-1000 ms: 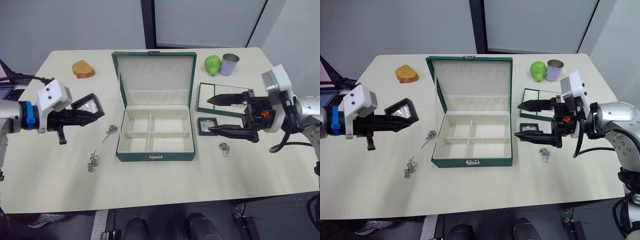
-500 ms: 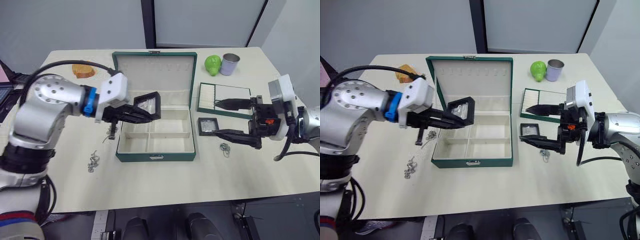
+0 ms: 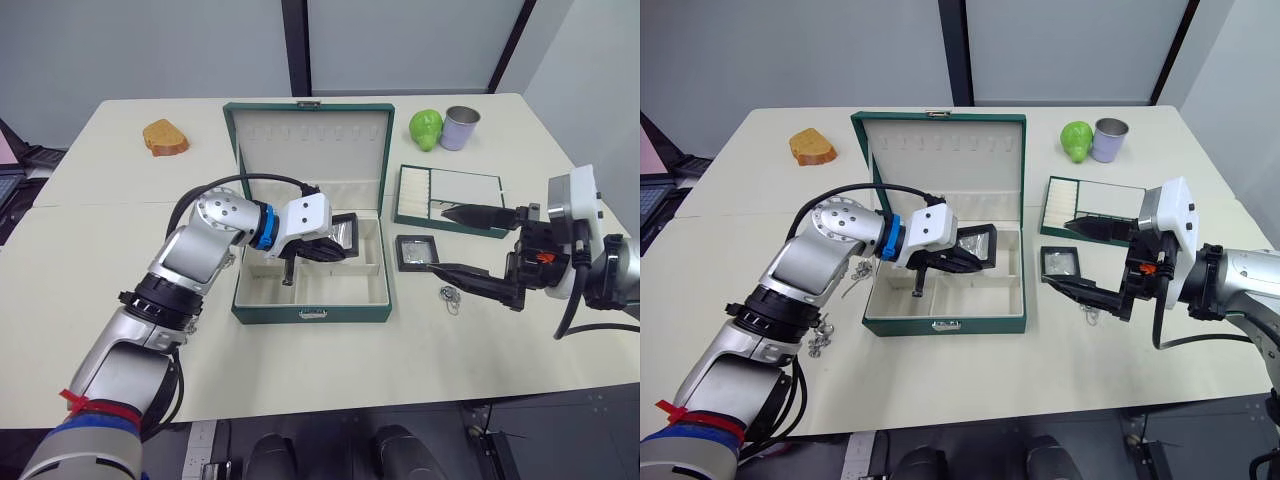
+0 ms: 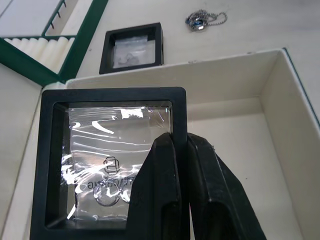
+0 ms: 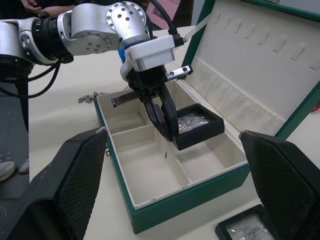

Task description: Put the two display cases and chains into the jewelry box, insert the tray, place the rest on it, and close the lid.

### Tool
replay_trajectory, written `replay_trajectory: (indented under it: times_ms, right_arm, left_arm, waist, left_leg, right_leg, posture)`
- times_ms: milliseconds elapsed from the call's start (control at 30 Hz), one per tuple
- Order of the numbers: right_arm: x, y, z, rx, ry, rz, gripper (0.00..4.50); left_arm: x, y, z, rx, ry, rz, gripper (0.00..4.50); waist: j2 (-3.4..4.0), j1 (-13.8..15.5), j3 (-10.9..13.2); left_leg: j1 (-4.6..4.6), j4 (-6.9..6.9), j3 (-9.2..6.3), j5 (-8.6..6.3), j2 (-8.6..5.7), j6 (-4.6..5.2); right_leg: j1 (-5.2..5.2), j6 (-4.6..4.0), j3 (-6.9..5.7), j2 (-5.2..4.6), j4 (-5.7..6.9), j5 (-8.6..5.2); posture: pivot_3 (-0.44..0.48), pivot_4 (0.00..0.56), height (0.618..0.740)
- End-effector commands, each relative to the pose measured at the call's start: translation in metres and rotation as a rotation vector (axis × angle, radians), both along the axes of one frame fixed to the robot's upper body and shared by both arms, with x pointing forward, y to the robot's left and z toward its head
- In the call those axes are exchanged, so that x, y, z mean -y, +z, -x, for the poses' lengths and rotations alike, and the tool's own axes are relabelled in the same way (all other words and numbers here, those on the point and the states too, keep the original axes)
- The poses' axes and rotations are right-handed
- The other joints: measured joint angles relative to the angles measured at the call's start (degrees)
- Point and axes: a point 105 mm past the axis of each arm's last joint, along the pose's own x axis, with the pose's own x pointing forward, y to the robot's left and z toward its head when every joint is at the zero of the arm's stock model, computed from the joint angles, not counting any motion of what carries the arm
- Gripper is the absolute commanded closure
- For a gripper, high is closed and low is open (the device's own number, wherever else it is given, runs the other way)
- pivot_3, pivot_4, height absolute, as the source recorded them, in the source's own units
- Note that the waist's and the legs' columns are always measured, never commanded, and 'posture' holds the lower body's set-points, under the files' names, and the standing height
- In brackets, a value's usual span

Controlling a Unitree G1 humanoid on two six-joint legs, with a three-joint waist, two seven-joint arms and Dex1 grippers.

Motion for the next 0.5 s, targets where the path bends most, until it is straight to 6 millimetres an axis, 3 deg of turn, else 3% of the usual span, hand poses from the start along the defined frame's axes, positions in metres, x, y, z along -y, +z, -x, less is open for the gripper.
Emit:
replay_trajectory:
  times_ms: [33, 500]
  right_arm:
    - [0.0, 0.009, 0.006, 0.044, -0.001, 0.007, 0.0]
    - [-0.001, 0.011, 0.006, 0.041, 0.004, 0.012, 0.0]
  left_arm:
    - [0.003, 0.004, -0.004, 0.05, -0.01, 0.004, 4.49]
    - [0.003, -0.007, -0.011, 0.071, 0.006, -0.007, 4.49]
  waist:
    - [0.0, 0.03, 0.0]
    - [0.0, 0.1, 0.0]
  left_leg:
    - [0.0, 0.0, 0.0, 0.0, 0.0, 0.0]
    - [-0.06, 0.01, -0.06, 0.0, 0.0, 0.0]
  right_leg:
    - [0.01, 0.0, 0.0, 0.0, 0.0, 0.0]
    - [0.0, 0.0, -0.07, 0.0, 0.01, 0.0]
  posture:
    - [0.0, 0.15, 0.74]
    - [0.0, 0.15, 0.74]
